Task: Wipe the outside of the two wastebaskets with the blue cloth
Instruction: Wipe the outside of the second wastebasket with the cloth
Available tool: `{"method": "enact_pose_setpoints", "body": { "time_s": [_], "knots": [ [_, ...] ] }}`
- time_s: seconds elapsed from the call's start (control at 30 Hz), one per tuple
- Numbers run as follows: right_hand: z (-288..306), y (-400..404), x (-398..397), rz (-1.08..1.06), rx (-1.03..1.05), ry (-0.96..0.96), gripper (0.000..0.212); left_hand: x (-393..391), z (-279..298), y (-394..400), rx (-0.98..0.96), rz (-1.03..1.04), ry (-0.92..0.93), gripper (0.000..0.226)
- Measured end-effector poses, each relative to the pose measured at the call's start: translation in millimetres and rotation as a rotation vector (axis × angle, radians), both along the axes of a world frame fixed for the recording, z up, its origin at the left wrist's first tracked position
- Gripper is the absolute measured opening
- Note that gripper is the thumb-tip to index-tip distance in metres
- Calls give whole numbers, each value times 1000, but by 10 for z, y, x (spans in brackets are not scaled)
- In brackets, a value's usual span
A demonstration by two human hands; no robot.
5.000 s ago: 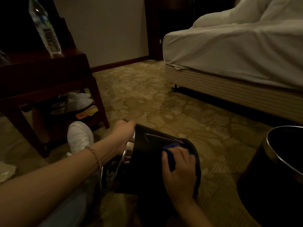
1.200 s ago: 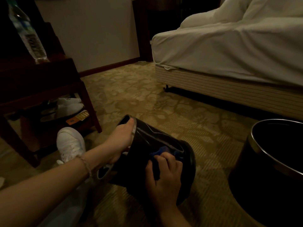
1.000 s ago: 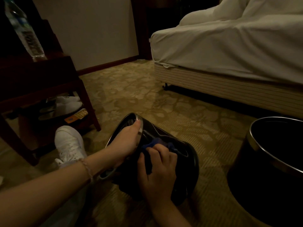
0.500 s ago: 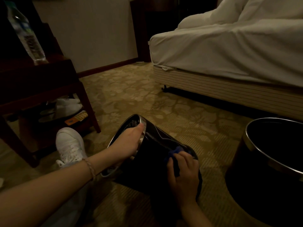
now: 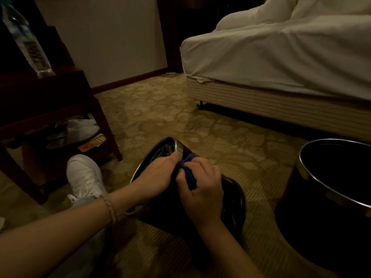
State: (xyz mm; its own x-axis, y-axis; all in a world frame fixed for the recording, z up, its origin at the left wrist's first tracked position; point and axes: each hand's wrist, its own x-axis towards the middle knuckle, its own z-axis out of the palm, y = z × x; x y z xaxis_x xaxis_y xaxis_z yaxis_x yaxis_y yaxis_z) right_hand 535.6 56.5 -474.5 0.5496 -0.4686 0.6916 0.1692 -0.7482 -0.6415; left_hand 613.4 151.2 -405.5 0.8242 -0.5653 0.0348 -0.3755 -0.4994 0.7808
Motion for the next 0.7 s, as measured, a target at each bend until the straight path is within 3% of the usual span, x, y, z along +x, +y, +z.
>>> {"method": "enact_pose_setpoints", "body": {
  "time_s": [0.17,0.27,0.33,0.43,0.53,0.57,0.7],
  "knots": [
    [-377,-281,-45,-64,62,149,25,161,-12,233,212,54,-106,50],
    [-624,-465,-143,-132,126,167,27,264,59,383,344,-57,-221,32],
    [-661,-488,-162,-132,132,167,26,287,94,419,391,-135,-253,33],
    [-645,-479,-181,-140,147,166,27,274,124,356,329,-138,-63,27],
    [-641,-492,-218,-112,144,194,27,329,238,207,78,56,365,26],
    [-638,-466,-228,-108,114,205,26,372,281,152,15,142,428,30],
    [-663,-193,-290,-108,-51,192,21,492,375,118,-7,389,421,70]
  ]
}}
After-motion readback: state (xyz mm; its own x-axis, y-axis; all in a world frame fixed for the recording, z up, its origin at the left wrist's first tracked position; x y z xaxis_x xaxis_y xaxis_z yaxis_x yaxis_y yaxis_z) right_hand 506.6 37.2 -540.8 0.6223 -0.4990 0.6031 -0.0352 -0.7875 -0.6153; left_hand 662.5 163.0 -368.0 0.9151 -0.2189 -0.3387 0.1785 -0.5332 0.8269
